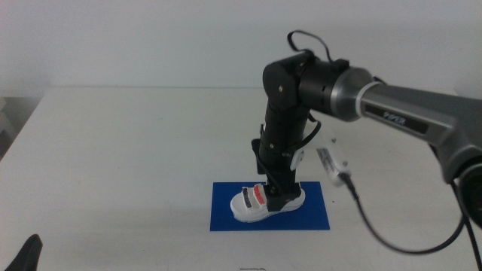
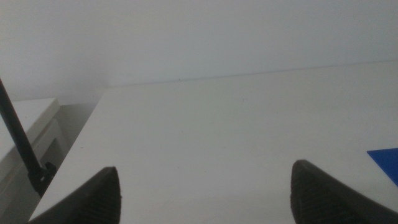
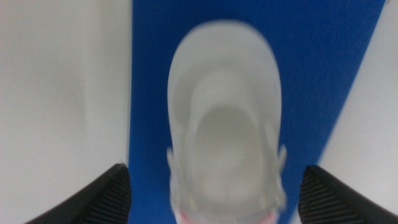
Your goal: Use one arm to grab the shoe from the table and place it on the mat.
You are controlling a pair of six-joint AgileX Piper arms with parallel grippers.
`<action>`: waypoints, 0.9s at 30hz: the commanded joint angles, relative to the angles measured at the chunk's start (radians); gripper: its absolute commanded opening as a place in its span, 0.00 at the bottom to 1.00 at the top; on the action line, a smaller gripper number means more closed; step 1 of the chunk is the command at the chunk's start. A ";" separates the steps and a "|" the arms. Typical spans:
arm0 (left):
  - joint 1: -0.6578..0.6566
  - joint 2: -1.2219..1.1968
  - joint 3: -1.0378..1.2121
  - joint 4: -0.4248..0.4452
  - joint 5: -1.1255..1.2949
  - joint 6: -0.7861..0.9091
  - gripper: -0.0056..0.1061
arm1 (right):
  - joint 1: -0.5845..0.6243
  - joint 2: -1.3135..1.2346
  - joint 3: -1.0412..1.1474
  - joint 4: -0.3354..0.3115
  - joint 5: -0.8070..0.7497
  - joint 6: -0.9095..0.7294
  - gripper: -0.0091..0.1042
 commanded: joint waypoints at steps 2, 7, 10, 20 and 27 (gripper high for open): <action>-0.004 -0.019 -0.003 -0.006 -0.083 -0.012 0.89 | -0.016 -0.136 -0.053 0.052 0.082 -0.242 0.90; -0.004 -0.019 -0.003 -0.006 -0.083 -0.012 0.89 | -0.015 -0.291 -0.058 0.047 0.116 -1.141 0.90; -0.004 -0.019 -0.003 -0.006 -0.083 -0.012 0.89 | -0.015 -0.375 -0.058 0.047 0.116 -1.658 0.90; -0.004 -0.019 -0.003 -0.006 -0.083 -0.012 0.89 | -0.097 -0.566 -0.051 0.178 0.034 -2.430 0.90; -0.004 -0.019 -0.003 -0.006 -0.083 -0.012 0.89 | -0.248 -0.835 0.266 0.105 -0.191 -2.286 0.90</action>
